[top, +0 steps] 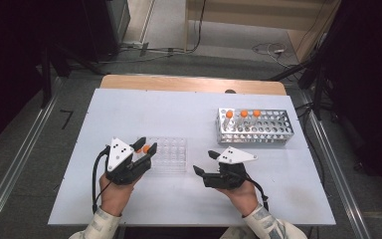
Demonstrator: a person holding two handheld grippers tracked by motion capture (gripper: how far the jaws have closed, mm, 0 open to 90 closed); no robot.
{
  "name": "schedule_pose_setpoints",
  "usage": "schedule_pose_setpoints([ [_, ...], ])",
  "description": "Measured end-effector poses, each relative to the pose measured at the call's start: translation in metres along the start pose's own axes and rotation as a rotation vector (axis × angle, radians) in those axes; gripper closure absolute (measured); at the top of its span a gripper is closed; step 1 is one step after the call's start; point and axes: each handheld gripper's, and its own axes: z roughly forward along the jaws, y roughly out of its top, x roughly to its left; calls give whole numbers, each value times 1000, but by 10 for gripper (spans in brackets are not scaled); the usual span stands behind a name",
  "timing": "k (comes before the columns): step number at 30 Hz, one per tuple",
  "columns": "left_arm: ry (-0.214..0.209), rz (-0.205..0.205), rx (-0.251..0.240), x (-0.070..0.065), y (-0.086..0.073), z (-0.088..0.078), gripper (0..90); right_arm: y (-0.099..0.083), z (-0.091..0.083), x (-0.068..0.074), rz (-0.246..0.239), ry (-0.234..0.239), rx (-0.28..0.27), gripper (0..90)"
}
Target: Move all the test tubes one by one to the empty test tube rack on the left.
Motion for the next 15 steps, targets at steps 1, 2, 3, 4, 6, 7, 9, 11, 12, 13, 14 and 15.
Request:
schedule_pose_setpoints([
  [1, -7, -16, -5, -1, 0, 0, 469, 0, 0, -1, 5, -7, 0, 273],
  [2, -16, -33, -5, -3, 1, 0, 411, 0, -1, -3, 8, -14, -3, 274],
  [3, -23, -43, -5, -4, 1, 0, 371, 0, -1, -5, 9, -21, -3, 276],
  [4, -23, -42, 0, -6, 1, 0, 336, 0, -1, -7, 16, -27, -3, 277],
  [6, -24, -33, 4, -10, 1, 1, 296, 0, -2, -11, 22, -42, -2, 280],
  [7, -27, -30, 7, -12, 1, 1, 284, 0, -2, -13, 27, -49, -3, 280],
  [9, -27, -25, 7, -15, 1, 1, 254, 0, -2, -18, 37, -63, -6, 282],
  [11, -31, -20, 10, -17, 1, 1, 248, 1, -2, -23, 38, -85, -8, 285],
  [12, -29, -15, 13, -18, 1, 2, 236, 1, -2, -27, 45, -95, -7, 285],
  [13, -28, -11, 14, -19, 0, 2, 228, 2, -1, -30, 55, -105, -10, 287],
  [14, -30, -9, 19, -20, 0, 3, 220, 2, -1, -33, 62, -120, -13, 289],
  [15, -30, -6, 22, -21, 0, 3, 211, 3, -2, -37, 71, -131, -17, 290],
])
